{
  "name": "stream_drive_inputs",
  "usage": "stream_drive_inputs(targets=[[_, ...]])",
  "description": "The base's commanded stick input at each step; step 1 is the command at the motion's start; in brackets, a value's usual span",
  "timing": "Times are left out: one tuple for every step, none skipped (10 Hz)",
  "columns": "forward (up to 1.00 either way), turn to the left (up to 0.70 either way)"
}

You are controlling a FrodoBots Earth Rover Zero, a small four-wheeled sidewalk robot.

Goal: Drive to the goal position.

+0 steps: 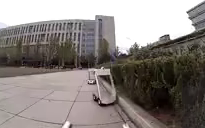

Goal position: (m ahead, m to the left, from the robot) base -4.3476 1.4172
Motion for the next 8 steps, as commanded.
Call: stream_drive_inputs(targets=[[0.06,0.0],[0.06,0.0],[0.06,0.0],[0.06,0.0],[0.06,0.0],[0.06,0.0],[0.06,0.0],[0.06,0.0]])
